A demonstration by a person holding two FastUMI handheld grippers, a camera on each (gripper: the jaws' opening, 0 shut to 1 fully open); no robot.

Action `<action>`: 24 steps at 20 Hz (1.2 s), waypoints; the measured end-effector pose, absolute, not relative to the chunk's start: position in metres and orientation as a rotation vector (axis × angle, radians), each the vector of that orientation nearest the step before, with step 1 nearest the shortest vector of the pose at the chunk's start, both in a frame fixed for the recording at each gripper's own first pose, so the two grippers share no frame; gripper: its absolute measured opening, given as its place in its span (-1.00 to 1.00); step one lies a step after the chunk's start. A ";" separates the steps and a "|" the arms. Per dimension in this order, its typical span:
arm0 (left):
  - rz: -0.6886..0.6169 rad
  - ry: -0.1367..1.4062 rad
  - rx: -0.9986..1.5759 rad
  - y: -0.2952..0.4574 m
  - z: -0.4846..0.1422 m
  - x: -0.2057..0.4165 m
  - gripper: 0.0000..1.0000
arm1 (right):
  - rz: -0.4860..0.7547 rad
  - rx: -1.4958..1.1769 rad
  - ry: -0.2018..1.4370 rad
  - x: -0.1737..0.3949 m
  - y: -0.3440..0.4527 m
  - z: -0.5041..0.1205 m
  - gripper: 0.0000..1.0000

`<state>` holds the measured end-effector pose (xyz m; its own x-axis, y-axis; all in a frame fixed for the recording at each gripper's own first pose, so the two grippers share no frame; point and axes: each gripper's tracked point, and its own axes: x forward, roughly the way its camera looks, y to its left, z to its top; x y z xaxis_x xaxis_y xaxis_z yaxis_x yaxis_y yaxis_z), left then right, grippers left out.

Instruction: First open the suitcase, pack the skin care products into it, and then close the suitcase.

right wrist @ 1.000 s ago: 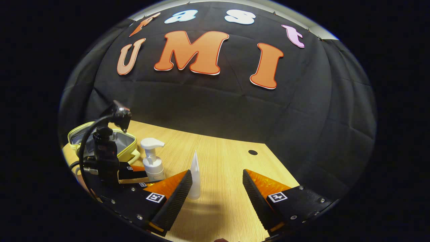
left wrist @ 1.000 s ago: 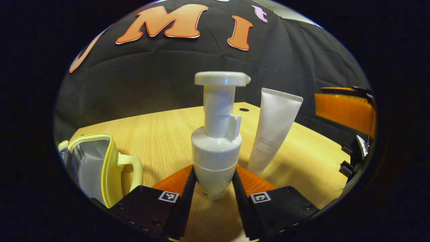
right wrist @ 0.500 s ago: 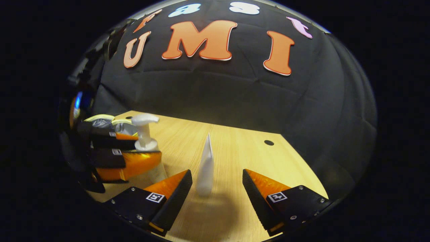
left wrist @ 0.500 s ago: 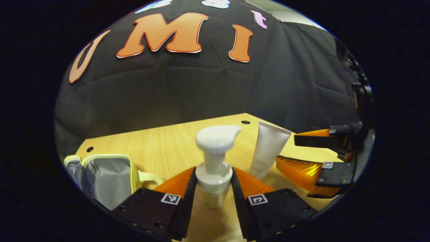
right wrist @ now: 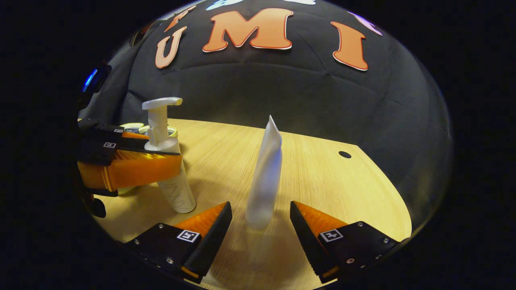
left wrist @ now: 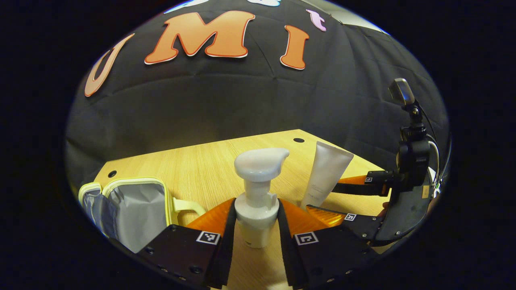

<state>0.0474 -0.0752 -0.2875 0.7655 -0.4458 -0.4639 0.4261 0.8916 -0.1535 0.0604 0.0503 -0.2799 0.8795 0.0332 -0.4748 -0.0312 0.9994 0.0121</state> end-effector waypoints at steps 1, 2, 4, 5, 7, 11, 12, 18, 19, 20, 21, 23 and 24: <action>-0.475 0.507 -0.039 -0.077 -0.284 0.047 0.04 | 0.035 0.012 0.498 0.062 0.052 -0.282 0.84; -0.482 0.492 -0.037 -0.077 -0.276 0.049 0.05 | 0.037 0.018 0.496 0.063 0.054 -0.284 0.82; -0.484 0.466 -0.054 -0.076 -0.256 0.051 0.04 | 0.041 0.025 0.491 0.068 0.055 -0.287 0.73; -0.479 0.451 -0.071 -0.076 -0.243 0.052 0.04 | 0.043 0.035 0.495 0.071 0.057 -0.288 0.67; -0.475 0.425 -0.080 -0.071 -0.220 0.054 0.07 | 0.039 0.056 0.492 0.075 0.058 -0.287 0.47; -0.453 0.396 -0.064 -0.056 -0.190 0.055 0.04 | 0.024 0.076 0.490 0.085 0.055 -0.289 0.00; -0.441 0.397 -0.063 -0.050 -0.187 0.054 0.03 | 0.028 0.081 0.492 0.089 0.056 -0.289 -0.03; -0.340 0.424 -0.088 -0.002 -0.182 0.050 0.03 | 0.053 0.130 0.471 0.095 0.068 -0.263 -0.18; -0.319 0.427 -0.085 0.009 -0.181 0.049 0.04 | 0.066 0.129 0.464 0.096 0.072 -0.253 -0.18; -0.294 0.431 -0.087 0.025 -0.179 0.049 0.03 | 0.079 0.127 0.458 0.096 0.076 -0.245 -0.18; -0.272 0.436 -0.091 0.037 -0.178 0.048 0.04 | 0.096 0.126 0.455 0.094 0.082 -0.234 -0.18; -0.234 0.442 -0.094 0.061 -0.173 0.045 0.04 | 0.118 0.127 0.441 0.093 0.090 -0.212 -0.18; -0.213 0.447 -0.094 0.074 -0.171 0.042 0.04 | 0.132 0.126 0.434 0.094 0.095 -0.201 -0.18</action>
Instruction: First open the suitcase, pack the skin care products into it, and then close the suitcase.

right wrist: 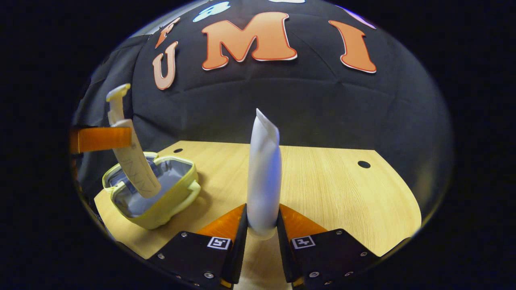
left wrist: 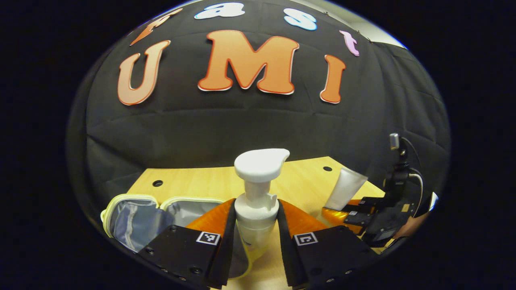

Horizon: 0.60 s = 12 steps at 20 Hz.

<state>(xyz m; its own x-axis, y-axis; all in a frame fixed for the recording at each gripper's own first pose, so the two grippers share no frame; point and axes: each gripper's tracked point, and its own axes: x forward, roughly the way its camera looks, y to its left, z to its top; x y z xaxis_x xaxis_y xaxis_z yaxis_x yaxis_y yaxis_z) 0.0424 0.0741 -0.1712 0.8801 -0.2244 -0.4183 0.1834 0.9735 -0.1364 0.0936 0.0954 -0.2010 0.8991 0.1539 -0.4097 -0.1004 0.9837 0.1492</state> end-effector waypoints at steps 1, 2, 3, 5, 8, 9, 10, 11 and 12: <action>-0.195 0.455 -0.097 0.086 -0.170 0.041 0.03 | 0.143 0.123 0.431 0.092 0.100 -0.191 -0.18; -0.181 0.461 -0.102 0.099 -0.170 0.038 0.03 | 0.155 0.123 0.426 0.093 0.105 -0.182 -0.18; -0.168 0.469 -0.106 0.110 -0.169 0.036 0.03 | 0.164 0.123 0.419 0.093 0.111 -0.171 -0.18; -0.144 0.477 -0.104 0.130 -0.168 0.032 0.04 | 0.184 0.118 0.404 0.095 0.124 -0.152 -0.18; -0.118 0.487 -0.104 0.160 -0.167 0.029 0.04 | 0.206 0.105 0.375 0.097 0.142 -0.128 -0.18; -0.118 0.489 -0.104 0.166 -0.167 0.029 0.04 | 0.214 0.100 0.366 0.098 0.148 -0.121 -0.19; -0.117 0.489 -0.100 0.172 -0.166 0.029 0.04 | 0.216 0.098 0.360 0.097 0.153 -0.116 -0.19; -0.121 0.496 -0.093 0.179 -0.167 0.028 0.04 | 0.223 0.098 0.357 0.097 0.160 -0.113 -0.19; -0.121 0.505 -0.088 0.186 -0.172 0.027 0.04 | 0.227 0.095 0.354 0.097 0.166 -0.109 -0.19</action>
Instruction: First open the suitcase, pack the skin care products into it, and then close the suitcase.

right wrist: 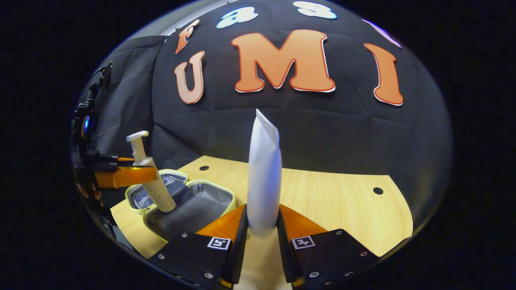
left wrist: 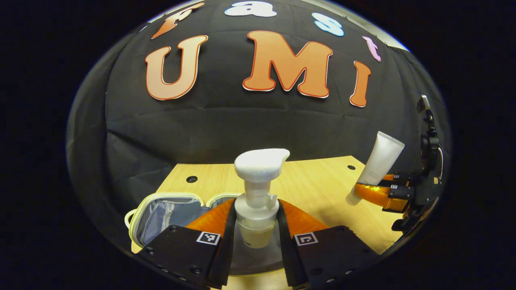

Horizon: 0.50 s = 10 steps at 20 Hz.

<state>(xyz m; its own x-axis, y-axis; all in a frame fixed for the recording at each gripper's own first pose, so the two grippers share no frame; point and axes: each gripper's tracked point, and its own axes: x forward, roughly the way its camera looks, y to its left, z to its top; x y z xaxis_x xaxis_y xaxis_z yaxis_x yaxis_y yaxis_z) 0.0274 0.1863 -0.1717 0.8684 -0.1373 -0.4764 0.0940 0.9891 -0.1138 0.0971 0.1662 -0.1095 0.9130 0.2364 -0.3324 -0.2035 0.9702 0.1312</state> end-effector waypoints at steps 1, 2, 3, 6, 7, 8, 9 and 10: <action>-0.126 0.519 -0.085 0.193 -0.176 0.027 0.04 | 0.235 0.093 0.353 0.097 0.174 -0.107 -0.19; -0.135 0.530 -0.087 0.199 -0.181 0.026 0.04 | 0.241 0.092 0.351 0.098 0.181 -0.103 -0.19; -0.140 0.546 -0.086 0.205 -0.187 0.025 0.04 | 0.251 0.094 0.353 0.098 0.189 -0.103 -0.19; -0.152 0.597 -0.072 0.219 -0.214 0.026 0.04 | 0.276 0.095 0.368 0.096 0.214 -0.104 -0.19; -0.160 0.614 -0.075 0.222 -0.222 0.025 0.04 | 0.286 0.095 0.376 0.096 0.222 -0.104 -0.19; -0.166 0.633 -0.083 0.225 -0.227 0.020 0.05 | 0.287 0.097 0.379 0.095 0.230 -0.106 -0.19; -0.174 0.652 -0.089 0.227 -0.234 0.018 0.04 | 0.297 0.102 0.384 0.094 0.237 -0.106 -0.19; -0.178 0.672 -0.097 0.229 -0.242 0.017 0.05 | 0.298 0.103 0.387 0.094 0.244 -0.107 -0.19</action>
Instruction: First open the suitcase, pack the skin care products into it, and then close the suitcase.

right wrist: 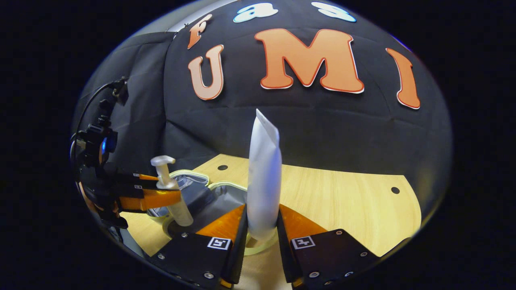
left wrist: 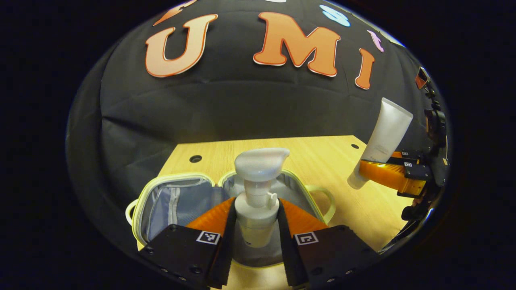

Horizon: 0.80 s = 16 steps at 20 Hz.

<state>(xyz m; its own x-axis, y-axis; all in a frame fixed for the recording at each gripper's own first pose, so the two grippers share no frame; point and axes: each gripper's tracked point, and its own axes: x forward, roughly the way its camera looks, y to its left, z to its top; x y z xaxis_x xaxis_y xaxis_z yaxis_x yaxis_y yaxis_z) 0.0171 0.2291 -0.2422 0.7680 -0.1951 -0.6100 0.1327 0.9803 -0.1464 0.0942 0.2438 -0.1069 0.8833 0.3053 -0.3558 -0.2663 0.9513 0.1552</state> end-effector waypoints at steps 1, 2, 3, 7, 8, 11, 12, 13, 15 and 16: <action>-0.186 0.693 -0.103 0.231 -0.250 0.015 0.05 | 0.304 0.102 0.390 0.095 0.250 -0.107 -0.19; -0.193 0.720 -0.110 0.232 -0.258 0.014 0.04 | 0.304 0.098 0.397 0.095 0.255 -0.110 -0.19; -0.202 0.740 -0.122 0.232 -0.265 0.013 0.05 | 0.309 0.098 0.405 0.095 0.259 -0.112 -0.19; -0.229 0.835 -0.165 0.230 -0.294 0.010 0.04 | 0.308 0.096 0.429 0.093 0.275 -0.120 -0.19; -0.236 0.854 -0.168 0.229 -0.300 0.011 0.04 | 0.308 0.096 0.440 0.092 0.280 -0.122 -0.19; -0.251 0.894 -0.159 0.227 -0.317 0.017 0.05 | 0.296 0.095 0.463 0.093 0.286 -0.127 -0.19; -0.251 0.906 -0.157 0.227 -0.322 0.021 0.05 | 0.298 0.098 0.468 0.092 0.289 -0.129 -0.19; -0.259 0.882 -0.150 0.225 -0.320 0.029 0.08 | 0.290 0.095 0.476 0.092 0.291 -0.131 -0.19; -0.264 0.877 -0.120 0.224 -0.324 0.045 0.05 | 0.286 0.093 0.497 0.093 0.296 -0.137 -0.19; -0.262 0.874 -0.107 0.222 -0.323 0.050 0.05 | 0.287 0.100 0.508 0.093 0.299 -0.140 -0.19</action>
